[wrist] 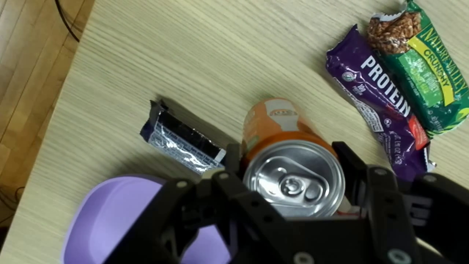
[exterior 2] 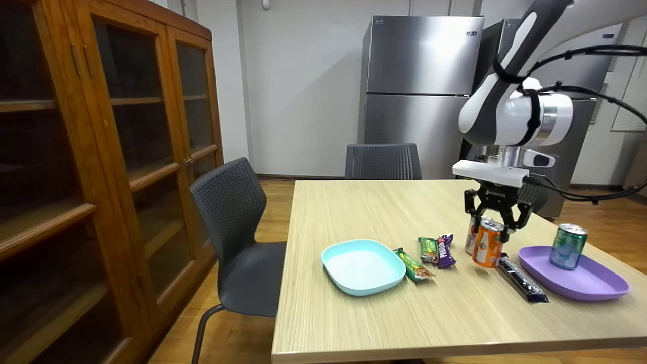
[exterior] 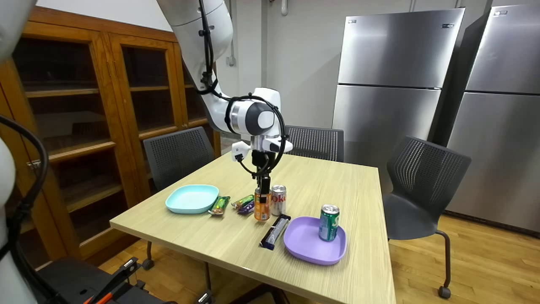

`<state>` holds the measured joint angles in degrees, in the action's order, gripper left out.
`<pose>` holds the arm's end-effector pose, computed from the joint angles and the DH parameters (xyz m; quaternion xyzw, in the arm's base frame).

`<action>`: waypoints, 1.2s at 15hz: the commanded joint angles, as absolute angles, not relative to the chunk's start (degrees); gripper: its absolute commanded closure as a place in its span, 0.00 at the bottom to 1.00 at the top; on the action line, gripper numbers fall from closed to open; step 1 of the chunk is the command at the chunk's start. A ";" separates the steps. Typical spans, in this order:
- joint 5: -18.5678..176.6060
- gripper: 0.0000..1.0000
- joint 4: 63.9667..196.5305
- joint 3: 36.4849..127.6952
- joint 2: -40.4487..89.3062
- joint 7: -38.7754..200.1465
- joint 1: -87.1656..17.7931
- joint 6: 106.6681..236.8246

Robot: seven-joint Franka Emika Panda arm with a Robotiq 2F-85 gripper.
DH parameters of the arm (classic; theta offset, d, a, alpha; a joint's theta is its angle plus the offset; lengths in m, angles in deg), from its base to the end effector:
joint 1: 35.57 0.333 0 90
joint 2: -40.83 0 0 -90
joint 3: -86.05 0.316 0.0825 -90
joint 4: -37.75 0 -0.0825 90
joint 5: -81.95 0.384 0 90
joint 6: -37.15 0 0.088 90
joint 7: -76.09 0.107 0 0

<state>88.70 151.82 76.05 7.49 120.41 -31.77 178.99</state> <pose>0.5941 -0.0644 0.1625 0.8876 -0.4585 -0.0356 0.0271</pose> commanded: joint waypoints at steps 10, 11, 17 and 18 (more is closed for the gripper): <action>88.19 0.62 159.33 71.59 16.52 120.76 -36.20 178.20; 88.28 0.62 158.97 71.23 16.12 121.03 -36.57 178.39; 88.60 0.62 156.17 70.34 13.41 121.56 -38.61 177.83; 88.69 0.62 155.53 70.30 12.79 121.76 -38.85 177.86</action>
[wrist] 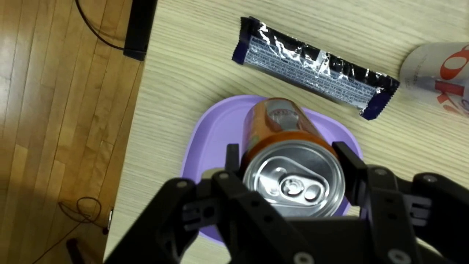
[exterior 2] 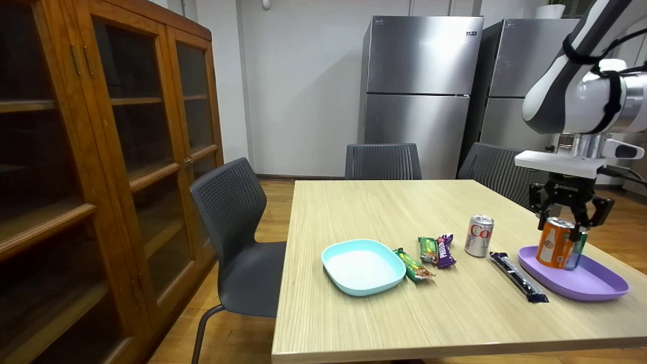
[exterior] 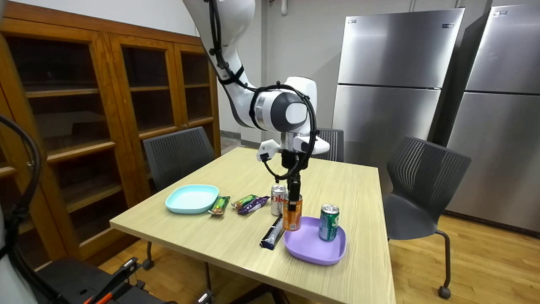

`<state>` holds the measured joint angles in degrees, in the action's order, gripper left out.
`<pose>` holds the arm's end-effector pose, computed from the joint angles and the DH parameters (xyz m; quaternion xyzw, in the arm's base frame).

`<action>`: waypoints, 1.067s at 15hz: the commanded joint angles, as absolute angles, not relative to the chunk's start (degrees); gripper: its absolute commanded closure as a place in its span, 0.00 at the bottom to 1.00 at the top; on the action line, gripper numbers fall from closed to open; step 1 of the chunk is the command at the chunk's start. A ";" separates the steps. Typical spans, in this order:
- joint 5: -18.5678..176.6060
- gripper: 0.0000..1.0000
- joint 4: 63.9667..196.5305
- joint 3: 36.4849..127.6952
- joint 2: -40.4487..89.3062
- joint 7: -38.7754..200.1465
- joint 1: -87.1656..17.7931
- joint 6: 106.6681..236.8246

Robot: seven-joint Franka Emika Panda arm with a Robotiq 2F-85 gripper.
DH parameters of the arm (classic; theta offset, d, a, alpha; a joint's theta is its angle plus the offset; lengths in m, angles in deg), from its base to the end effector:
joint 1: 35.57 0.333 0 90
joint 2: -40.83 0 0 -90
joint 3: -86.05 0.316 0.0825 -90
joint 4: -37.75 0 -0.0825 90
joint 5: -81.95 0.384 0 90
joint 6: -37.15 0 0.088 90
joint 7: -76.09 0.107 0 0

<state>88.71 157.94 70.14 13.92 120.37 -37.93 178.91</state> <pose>0.5453 -0.1811 0.1952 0.8348 -0.5488 -0.0281 0.0351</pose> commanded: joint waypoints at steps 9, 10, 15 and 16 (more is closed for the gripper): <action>89.40 0.62 147.13 70.27 5.18 123.24 -40.20 176.63; 89.52 0.62 146.11 70.36 4.20 123.26 -40.29 176.37; 89.61 0.62 142.65 70.40 1.05 122.98 -40.36 175.55; 89.62 0.62 142.13 70.37 0.67 122.95 -40.37 175.38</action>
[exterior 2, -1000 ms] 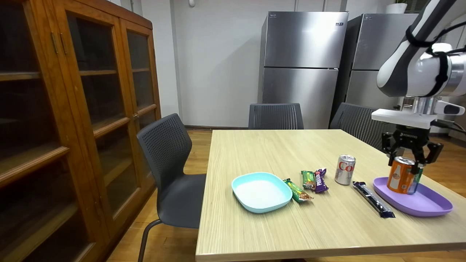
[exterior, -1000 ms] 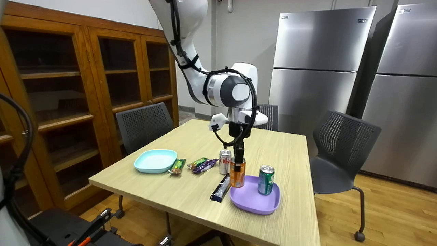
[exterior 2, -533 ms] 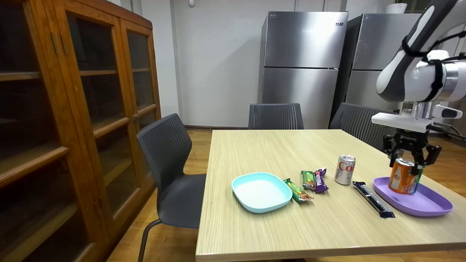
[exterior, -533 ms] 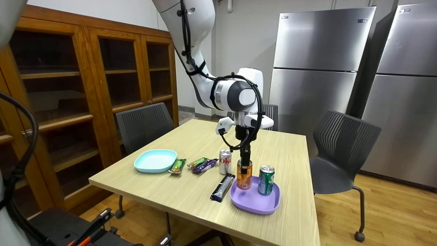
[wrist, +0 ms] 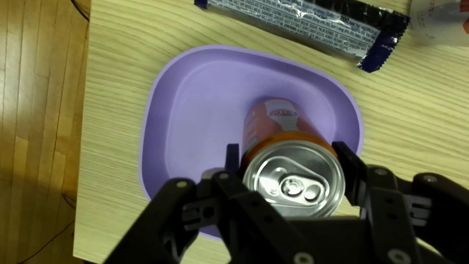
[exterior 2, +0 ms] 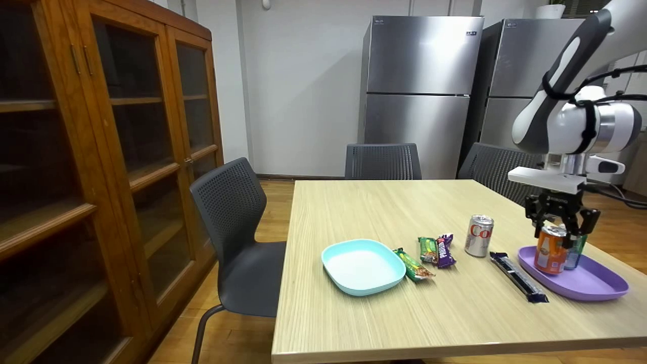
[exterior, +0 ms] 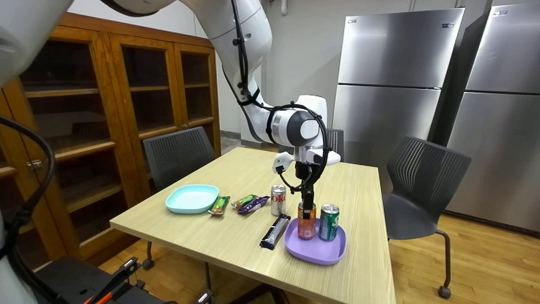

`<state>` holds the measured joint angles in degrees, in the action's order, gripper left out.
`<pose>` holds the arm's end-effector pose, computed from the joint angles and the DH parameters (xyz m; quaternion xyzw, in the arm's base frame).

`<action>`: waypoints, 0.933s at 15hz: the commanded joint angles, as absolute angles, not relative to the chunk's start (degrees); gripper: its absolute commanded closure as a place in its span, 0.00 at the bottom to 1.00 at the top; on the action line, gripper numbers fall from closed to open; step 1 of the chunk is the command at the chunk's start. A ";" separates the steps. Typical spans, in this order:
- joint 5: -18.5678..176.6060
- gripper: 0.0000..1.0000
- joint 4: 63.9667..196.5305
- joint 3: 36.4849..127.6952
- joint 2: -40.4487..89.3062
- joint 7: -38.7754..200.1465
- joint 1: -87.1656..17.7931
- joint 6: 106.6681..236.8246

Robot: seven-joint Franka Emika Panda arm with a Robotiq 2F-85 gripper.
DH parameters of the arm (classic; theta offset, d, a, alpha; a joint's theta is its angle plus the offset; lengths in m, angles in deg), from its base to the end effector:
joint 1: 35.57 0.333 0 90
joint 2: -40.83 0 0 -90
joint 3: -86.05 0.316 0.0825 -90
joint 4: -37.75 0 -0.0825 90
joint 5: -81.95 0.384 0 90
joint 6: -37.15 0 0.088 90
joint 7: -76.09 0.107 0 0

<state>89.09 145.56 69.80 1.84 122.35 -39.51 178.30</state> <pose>0.5874 -0.2105 0.1507 0.8221 -0.5659 -0.0205 0.0583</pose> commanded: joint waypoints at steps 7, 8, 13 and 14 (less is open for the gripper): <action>90.33 0.00 141.90 71.33 2.41 120.95 -40.99 175.36; 90.62 0.00 142.01 71.62 2.93 120.55 -41.11 175.42; 91.51 0.00 143.70 73.43 6.34 119.39 -40.73 176.56; 91.64 0.00 143.95 73.96 6.99 119.19 -40.59 176.64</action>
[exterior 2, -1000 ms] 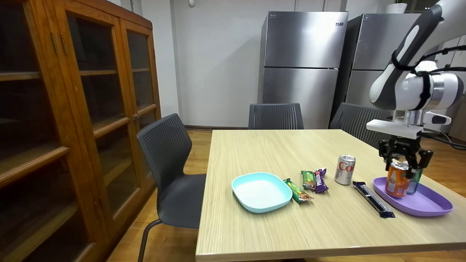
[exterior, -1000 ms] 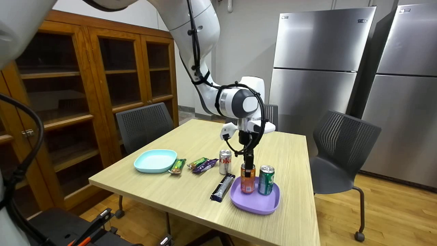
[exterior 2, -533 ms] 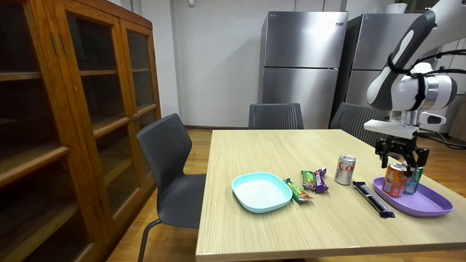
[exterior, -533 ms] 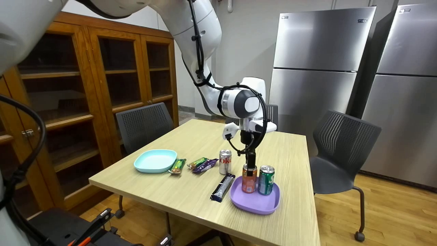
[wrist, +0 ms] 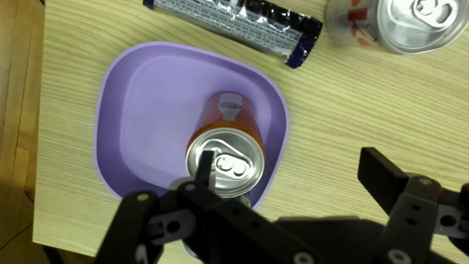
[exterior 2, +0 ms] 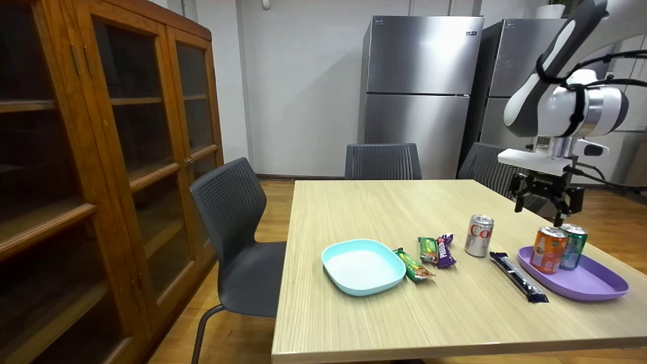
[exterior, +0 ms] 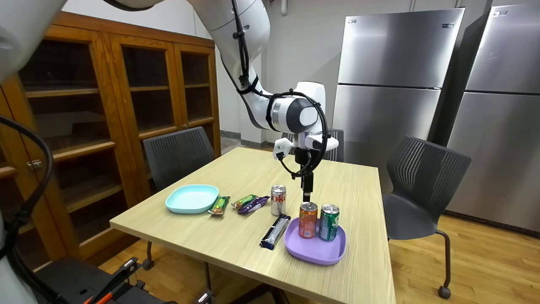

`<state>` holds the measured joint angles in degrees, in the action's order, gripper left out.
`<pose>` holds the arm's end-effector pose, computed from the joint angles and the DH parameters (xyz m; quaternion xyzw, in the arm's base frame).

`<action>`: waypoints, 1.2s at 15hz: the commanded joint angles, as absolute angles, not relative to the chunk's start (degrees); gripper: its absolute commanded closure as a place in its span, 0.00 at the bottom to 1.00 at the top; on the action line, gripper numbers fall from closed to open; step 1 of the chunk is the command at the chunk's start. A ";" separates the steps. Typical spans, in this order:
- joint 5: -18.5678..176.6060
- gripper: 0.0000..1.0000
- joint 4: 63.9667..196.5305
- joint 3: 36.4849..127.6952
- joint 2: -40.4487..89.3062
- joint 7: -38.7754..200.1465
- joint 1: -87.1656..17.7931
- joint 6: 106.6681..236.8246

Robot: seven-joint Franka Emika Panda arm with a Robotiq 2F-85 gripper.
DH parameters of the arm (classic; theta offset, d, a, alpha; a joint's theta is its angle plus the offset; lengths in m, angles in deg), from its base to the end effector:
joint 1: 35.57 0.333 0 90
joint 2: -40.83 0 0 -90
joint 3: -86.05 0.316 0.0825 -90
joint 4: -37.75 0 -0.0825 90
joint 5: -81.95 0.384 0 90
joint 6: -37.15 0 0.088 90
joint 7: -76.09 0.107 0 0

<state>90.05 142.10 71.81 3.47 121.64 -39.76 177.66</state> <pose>0.6183 -0.1955 0.1864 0.8315 -0.5547 0.0089 0.0287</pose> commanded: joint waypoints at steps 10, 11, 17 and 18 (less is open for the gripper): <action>92.77 0.00 142.04 78.39 5.61 119.39 -38.48 176.94; 92.63 0.00 141.60 78.51 5.01 119.79 -38.06 177.10; 91.42 0.00 138.55 77.58 0.86 122.16 -35.08 176.78; 91.36 0.00 137.99 77.43 0.16 122.47 -34.80 176.73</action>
